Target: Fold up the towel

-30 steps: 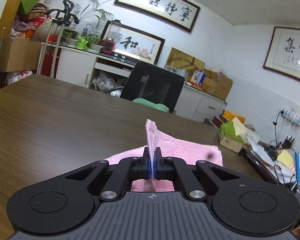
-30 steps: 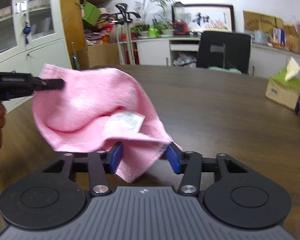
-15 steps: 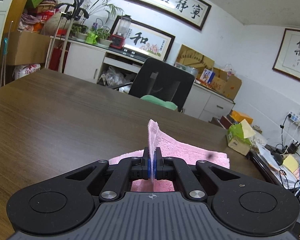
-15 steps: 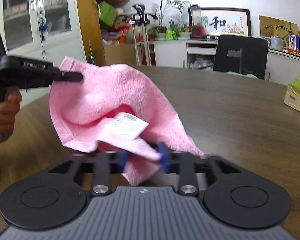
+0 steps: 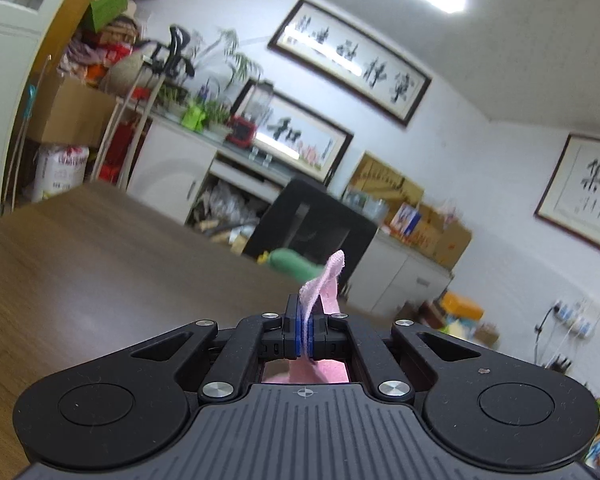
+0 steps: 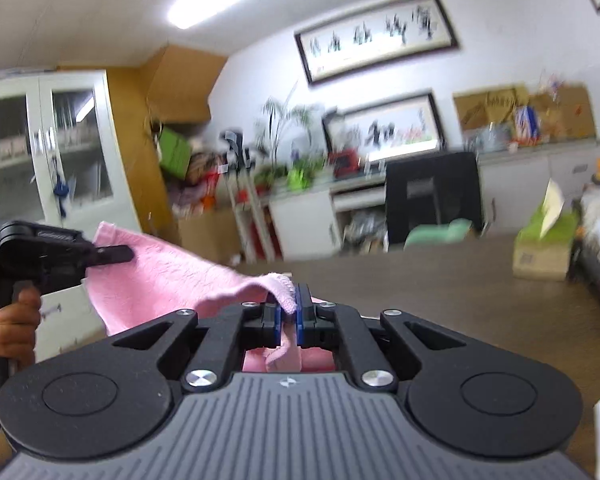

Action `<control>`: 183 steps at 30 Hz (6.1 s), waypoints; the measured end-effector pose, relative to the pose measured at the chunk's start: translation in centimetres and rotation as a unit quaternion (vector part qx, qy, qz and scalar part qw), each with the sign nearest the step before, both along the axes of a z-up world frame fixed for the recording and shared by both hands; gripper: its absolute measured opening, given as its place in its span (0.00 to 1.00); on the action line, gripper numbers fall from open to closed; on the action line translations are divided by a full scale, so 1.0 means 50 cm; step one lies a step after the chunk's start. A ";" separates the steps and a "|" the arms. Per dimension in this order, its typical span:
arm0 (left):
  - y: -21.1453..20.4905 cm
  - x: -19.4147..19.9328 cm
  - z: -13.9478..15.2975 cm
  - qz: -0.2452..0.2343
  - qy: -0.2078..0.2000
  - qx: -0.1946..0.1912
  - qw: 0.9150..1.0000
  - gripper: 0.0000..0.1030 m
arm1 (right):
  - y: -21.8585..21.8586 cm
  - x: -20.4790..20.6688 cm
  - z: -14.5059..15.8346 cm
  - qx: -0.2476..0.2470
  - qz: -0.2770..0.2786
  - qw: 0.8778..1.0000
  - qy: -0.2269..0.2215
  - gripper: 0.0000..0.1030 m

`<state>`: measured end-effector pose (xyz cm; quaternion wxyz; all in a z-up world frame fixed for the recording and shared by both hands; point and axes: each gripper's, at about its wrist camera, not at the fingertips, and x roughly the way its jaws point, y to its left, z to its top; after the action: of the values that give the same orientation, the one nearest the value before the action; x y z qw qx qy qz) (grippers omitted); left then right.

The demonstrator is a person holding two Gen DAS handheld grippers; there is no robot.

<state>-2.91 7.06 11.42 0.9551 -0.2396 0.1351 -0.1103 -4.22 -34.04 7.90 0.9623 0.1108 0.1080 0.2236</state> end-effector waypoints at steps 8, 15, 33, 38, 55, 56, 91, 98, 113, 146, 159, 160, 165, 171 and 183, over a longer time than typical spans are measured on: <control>0.010 -0.120 0.099 0.021 -0.066 -0.014 0.997 0.02 | -0.030 -0.094 0.140 -0.022 -0.003 0.998 -0.051 0.06; -0.025 -0.096 0.093 0.032 -0.026 0.016 0.999 0.02 | -0.039 -0.106 0.158 -0.029 -0.012 0.999 -0.037 0.07; -0.039 0.027 0.156 0.059 -0.038 0.058 0.996 0.04 | -0.008 0.083 0.220 -0.060 -0.064 0.994 -0.066 0.07; -0.031 -0.068 0.006 0.047 0.016 0.064 0.997 0.04 | -0.014 -0.028 0.086 -0.080 -0.037 0.996 -0.021 0.07; 0.005 -0.203 -0.212 0.009 0.152 0.063 0.986 0.04 | -0.027 -0.210 -0.167 -0.069 -0.015 0.988 0.137 0.08; 0.010 -0.206 -0.211 0.010 0.153 0.063 0.986 0.04 | -0.026 -0.213 -0.162 -0.072 -0.012 0.988 0.136 0.08; -0.074 0.249 -0.207 0.060 0.216 0.091 0.970 0.07 | -0.058 0.201 -0.154 -0.028 -0.067 0.977 0.200 0.10; -0.076 0.271 -0.231 0.056 0.222 0.096 0.969 0.27 | -0.071 0.239 -0.182 -0.022 -0.083 0.973 0.215 0.10; -0.013 0.213 -0.182 0.064 0.168 0.095 0.979 0.83 | -0.100 0.222 -0.177 0.020 -0.086 0.975 0.203 0.39; -0.102 0.174 -0.268 -0.037 0.192 0.184 0.963 0.91 | -0.220 0.391 -0.282 0.326 0.009 0.867 0.376 0.44; -0.082 0.180 -0.277 -0.012 0.203 0.179 0.963 0.93 | -0.175 0.378 -0.239 0.248 0.034 0.918 0.306 0.69; -0.084 0.181 -0.279 -0.012 0.205 0.184 0.961 0.94 | -0.166 0.384 -0.248 0.234 0.032 0.916 0.324 0.69; -0.096 0.176 -0.282 -0.010 0.207 0.227 0.952 0.94 | -0.138 0.381 -0.256 0.190 0.036 0.918 0.345 0.72; -0.094 0.162 -0.267 0.001 0.183 0.246 0.952 0.93 | -0.101 0.327 -0.227 0.175 0.087 0.927 0.321 0.82; -0.039 0.159 -0.258 -0.039 0.179 0.185 0.965 0.92 | -0.072 0.276 -0.229 0.189 0.123 0.910 0.348 0.88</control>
<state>5.02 5.11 -1.47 0.9381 -0.0686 0.3310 -0.0757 9.58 -37.62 -3.54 0.7896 0.3471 0.4045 0.3040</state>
